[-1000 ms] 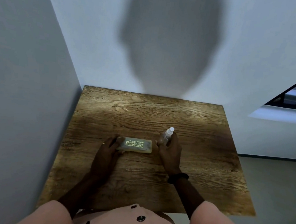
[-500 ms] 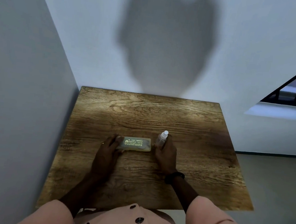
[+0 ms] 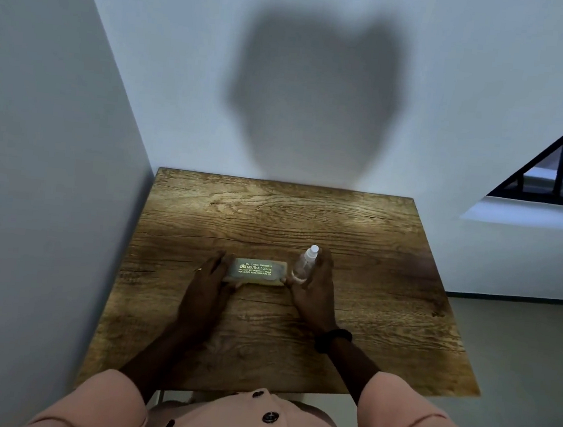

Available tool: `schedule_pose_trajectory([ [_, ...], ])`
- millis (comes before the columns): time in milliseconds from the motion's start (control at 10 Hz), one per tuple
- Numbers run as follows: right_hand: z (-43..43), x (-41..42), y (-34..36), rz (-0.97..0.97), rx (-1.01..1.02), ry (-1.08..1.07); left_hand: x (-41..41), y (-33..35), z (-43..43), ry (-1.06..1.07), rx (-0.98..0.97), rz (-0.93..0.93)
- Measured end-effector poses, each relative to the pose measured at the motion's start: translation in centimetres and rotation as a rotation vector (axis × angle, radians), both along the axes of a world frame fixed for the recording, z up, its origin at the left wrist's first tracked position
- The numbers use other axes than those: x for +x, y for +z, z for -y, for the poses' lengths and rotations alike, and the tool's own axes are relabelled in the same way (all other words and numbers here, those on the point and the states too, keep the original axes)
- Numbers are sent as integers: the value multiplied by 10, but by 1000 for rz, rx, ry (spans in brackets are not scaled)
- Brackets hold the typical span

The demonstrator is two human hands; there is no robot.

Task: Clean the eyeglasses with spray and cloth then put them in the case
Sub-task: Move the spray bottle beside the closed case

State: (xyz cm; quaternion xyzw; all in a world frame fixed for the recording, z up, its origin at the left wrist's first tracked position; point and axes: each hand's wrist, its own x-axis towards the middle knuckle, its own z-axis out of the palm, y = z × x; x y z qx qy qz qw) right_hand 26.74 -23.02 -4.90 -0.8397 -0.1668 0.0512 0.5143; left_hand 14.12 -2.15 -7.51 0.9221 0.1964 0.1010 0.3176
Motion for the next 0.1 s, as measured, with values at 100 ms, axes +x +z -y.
schedule_pose_trajectory([
  [100,6,-5,2,128,10,41,2,10,2,12,-2,-11],
])
